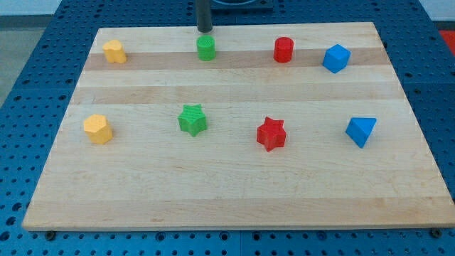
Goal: Push the green circle diagonal to the green star
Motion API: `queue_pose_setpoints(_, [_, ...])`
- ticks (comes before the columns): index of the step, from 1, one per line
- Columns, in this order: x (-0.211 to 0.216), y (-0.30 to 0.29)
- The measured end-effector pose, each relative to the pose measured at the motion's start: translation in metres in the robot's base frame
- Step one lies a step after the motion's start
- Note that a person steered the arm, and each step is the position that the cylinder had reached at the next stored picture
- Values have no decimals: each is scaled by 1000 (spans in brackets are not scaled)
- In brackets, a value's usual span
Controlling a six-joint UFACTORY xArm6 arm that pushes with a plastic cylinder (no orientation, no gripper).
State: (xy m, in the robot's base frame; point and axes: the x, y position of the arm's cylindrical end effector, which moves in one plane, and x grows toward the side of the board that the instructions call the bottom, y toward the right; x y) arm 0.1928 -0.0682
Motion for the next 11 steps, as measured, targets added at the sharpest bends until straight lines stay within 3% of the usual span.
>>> queue_pose_setpoints(1, [0,0])
queue_pose_setpoints(3, [69,0])
queue_pose_setpoints(4, [78,0])
queue_pose_setpoints(5, [127,0])
queue_pose_setpoints(6, [137,0])
queue_pose_setpoints(7, [196,0])
queue_pose_setpoints(9, [222,-3])
queue_pose_setpoints(10, [214,-3])
queue_pose_setpoints(11, [145,-3])
